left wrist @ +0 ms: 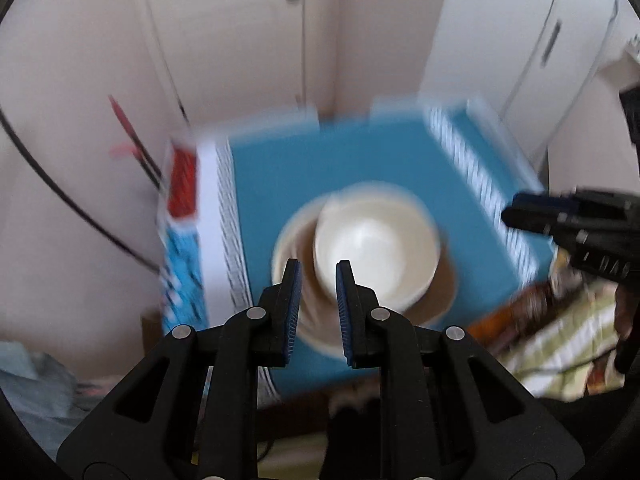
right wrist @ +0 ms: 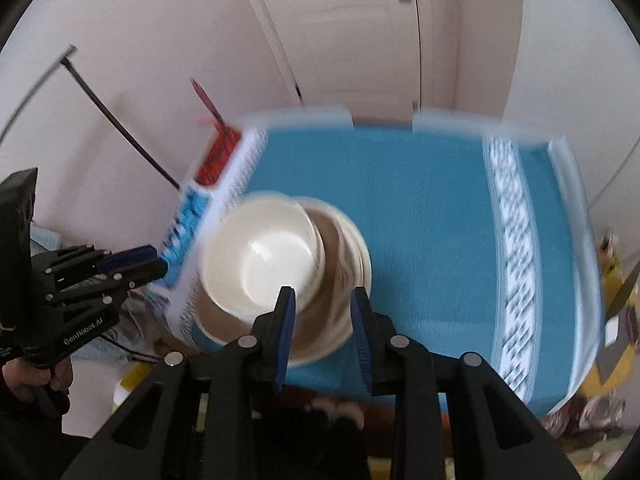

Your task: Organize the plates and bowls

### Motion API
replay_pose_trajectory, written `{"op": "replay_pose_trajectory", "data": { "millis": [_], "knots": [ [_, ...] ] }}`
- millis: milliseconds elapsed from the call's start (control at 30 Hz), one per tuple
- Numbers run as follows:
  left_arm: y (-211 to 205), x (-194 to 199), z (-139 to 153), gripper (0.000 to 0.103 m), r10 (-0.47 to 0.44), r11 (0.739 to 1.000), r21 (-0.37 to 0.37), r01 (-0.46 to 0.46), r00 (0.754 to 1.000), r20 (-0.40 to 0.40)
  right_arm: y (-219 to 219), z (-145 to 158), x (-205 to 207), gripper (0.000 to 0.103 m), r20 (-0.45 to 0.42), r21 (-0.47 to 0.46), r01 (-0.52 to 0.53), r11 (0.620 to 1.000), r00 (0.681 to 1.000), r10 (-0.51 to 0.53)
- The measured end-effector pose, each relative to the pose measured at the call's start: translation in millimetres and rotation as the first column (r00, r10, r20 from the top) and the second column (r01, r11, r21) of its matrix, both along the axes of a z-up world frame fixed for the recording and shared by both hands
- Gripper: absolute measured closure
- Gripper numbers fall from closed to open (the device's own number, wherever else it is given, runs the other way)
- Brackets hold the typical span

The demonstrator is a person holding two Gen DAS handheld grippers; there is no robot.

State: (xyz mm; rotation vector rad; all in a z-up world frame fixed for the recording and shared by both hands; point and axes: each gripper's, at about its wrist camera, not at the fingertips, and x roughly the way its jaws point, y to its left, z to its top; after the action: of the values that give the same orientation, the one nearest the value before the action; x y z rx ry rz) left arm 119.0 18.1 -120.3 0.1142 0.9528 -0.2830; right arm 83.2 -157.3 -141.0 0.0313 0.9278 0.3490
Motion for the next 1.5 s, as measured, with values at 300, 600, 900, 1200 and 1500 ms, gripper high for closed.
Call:
{"op": "replay_pose_trajectory", "data": {
  "millis": [300,600,900,1200,1500],
  "knots": [
    [-7,-35,108,0.088,0.124,0.992,-0.070,-0.106,0.927,0.355,-17,107,-48,0.030,0.347,0.064,0.099,0.993,0.931,-0.115],
    [-12,-61,122,0.084,0.169,0.984,-0.119,-0.132,0.899,0.405,-27,127,-82,0.001,0.468,0.060,0.208,0.976,0.858,-0.211],
    [-13,-97,129,0.000,0.218,0.975,-0.152,-0.163,0.838,0.501,-26,129,-104,0.001,0.506,0.048,0.250,0.967,0.829,-0.239],
    [-10,-111,136,0.000,0.229,0.973,-0.140,-0.183,0.813,0.535,-28,132,-114,0.001,0.523,0.037,0.276,0.960,0.813,-0.254],
    [-14,-114,139,0.000,0.224,0.975,-0.130,-0.182,0.804,0.551,-32,133,-116,0.001,0.524,0.043,0.292,0.955,0.808,-0.271]
  ]
}}
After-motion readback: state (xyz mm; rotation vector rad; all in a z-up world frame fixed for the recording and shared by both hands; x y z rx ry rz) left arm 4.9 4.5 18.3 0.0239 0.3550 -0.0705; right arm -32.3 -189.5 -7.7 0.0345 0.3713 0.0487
